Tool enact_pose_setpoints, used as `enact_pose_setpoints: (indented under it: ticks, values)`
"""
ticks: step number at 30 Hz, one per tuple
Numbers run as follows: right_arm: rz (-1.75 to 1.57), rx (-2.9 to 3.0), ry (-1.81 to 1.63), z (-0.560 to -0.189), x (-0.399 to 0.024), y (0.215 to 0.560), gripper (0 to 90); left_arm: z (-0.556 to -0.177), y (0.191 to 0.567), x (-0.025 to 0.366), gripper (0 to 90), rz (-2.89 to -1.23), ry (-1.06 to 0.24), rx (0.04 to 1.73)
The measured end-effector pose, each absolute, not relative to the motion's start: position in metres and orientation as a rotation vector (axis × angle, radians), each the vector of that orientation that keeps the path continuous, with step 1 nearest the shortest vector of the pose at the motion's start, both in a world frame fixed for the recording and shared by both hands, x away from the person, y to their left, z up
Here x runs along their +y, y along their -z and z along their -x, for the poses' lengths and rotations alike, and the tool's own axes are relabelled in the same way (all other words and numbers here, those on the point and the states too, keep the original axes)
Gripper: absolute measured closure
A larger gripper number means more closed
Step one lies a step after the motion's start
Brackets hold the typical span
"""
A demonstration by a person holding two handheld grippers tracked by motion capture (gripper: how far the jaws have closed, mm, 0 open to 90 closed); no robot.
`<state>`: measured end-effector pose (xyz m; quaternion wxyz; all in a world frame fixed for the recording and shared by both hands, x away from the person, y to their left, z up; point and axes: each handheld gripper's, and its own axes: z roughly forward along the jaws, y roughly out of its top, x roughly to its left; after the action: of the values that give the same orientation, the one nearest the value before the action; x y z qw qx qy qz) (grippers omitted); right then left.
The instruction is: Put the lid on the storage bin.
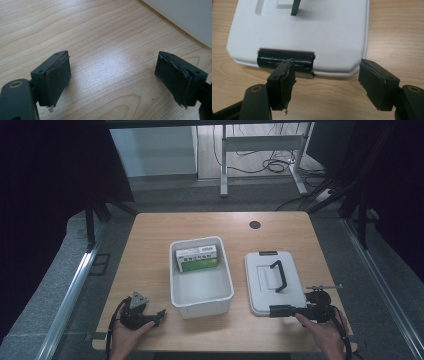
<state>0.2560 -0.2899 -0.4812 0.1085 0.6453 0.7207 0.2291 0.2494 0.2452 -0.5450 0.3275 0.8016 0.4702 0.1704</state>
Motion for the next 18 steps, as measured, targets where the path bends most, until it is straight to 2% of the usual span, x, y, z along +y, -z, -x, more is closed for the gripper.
enact_pose_setpoints:
  ticks: [18]
  values:
    - [-1.925,2.154,-0.651,-0.293,-0.277,0.449,29.9,-0.25,0.545,0.245,13.3,-2.098,-0.446,1.231]
